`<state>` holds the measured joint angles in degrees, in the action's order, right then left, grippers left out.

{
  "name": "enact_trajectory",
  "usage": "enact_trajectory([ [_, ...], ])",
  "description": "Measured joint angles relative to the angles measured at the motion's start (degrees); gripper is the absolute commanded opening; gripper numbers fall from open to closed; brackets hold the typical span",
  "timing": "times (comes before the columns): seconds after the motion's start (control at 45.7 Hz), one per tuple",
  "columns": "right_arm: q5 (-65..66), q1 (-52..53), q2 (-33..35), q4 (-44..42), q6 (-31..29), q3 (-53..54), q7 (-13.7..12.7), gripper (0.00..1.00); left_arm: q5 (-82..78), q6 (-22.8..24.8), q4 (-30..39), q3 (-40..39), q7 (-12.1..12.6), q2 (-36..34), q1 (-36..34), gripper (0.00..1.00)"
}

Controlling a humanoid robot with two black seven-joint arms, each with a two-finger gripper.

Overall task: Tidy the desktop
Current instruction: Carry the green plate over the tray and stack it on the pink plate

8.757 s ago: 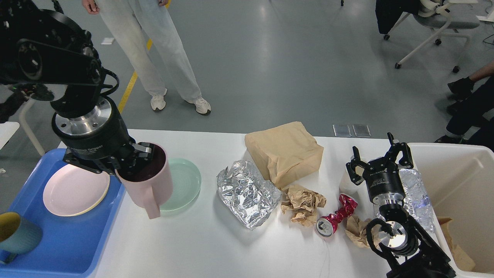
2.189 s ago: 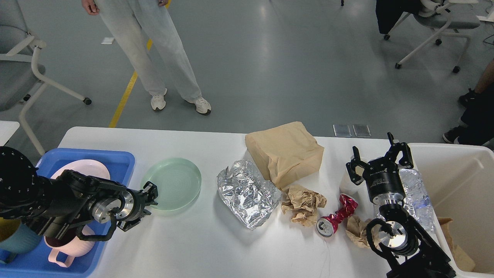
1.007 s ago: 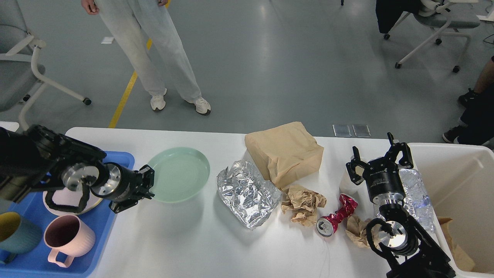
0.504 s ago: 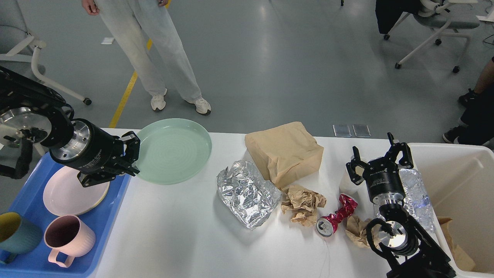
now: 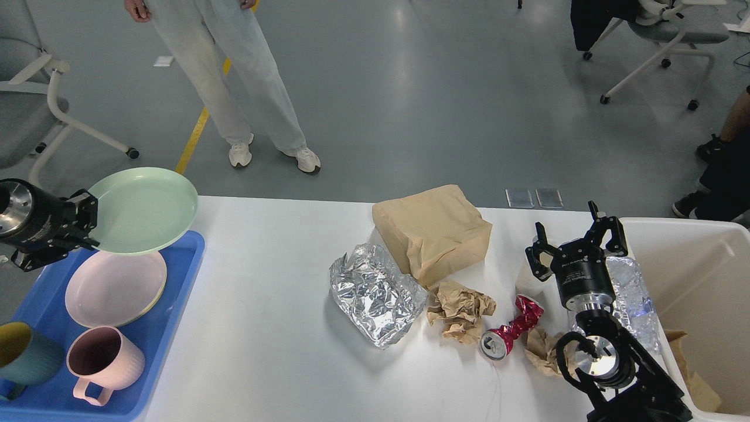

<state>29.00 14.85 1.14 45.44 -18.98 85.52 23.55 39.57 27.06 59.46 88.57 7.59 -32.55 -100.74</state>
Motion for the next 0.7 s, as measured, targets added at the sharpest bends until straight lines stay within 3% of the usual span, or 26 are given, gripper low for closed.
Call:
enact_trajectory([
  [0.219,0.0,0.0,0.0,0.0,0.0,0.0,0.0,1.0,-6.8,-0.3,-13.9,-14.3,4.1,-6.4,16.4,0.0],
  [0.394,0.0,0.0,0.0,0.0,0.0,0.0,0.0,1.0,-12.1,-0.7,-21.1,-24.1,5.0,-7.8,26.9,0.0],
  [0.701,0.0,0.0,0.0,0.0,0.0,0.0,0.0,1.0,-12.7,-0.8,-26.6,-27.6,5.1,-5.8,33.5,0.0],
])
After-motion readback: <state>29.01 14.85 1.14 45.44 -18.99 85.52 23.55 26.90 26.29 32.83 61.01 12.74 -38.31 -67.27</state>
